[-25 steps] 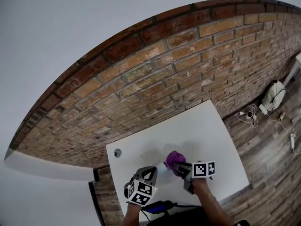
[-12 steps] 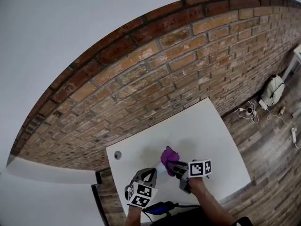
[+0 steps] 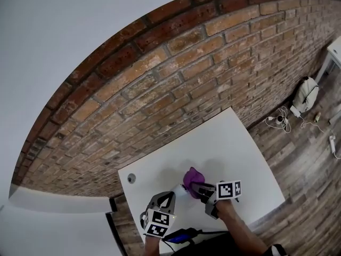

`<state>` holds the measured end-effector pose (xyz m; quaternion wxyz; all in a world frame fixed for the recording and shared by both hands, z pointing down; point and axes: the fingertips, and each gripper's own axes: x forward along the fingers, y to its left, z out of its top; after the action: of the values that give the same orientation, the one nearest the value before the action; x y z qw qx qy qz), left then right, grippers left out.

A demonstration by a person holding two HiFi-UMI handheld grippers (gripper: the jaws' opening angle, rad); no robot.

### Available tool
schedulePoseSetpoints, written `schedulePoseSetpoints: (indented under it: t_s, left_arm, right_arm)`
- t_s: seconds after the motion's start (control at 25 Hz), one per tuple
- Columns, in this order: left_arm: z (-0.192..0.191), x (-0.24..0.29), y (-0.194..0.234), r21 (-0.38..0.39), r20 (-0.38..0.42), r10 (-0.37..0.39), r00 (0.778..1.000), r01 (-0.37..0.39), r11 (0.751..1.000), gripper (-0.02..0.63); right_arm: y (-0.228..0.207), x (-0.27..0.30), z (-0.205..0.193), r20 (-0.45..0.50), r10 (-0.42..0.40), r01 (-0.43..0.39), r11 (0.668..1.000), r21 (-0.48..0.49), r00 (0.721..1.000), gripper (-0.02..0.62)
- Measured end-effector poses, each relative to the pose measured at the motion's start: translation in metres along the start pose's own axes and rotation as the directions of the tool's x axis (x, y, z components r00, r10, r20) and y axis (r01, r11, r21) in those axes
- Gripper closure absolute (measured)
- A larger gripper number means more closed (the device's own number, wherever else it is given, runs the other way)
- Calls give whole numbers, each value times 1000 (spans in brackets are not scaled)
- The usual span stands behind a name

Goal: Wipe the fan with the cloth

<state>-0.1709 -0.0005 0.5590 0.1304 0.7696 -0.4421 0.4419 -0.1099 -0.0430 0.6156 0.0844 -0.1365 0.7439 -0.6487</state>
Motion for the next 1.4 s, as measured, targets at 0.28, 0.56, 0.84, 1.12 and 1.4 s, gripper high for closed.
schedulePoseSetpoints:
  t_s: [0.28, 0.56, 0.84, 1.12, 1.4]
  left_arm:
    - [-2, -1, -1, 6, -9, 6, 1000, -6, 1000, 606]
    - [-2, -1, 1, -4, -1, 11, 1000, -11, 1000, 606]
    - [-2, -1, 0, -14, -6, 15, 1000, -15, 1000, 606]
    - [-2, 1, 0, -18, 7, 19, 1000, -19, 1000, 606]
    - [-2, 1, -1, -19, 0, 16, 1000, -16, 1000, 606]
  right_arm:
    - [43, 14, -4, -57, 123, -128, 987, -98, 991, 540]
    - [-15, -7, 2, 34, 5, -9, 994, 109, 999, 540]
    - [-25, 14, -31, -12, 75, -68, 952, 299, 997, 540]
    - [-76, 17, -39, -229, -298, 258, 947, -190, 927, 540]
    - [-33, 11, -6, -76, -117, 116, 993, -9, 990, 540]
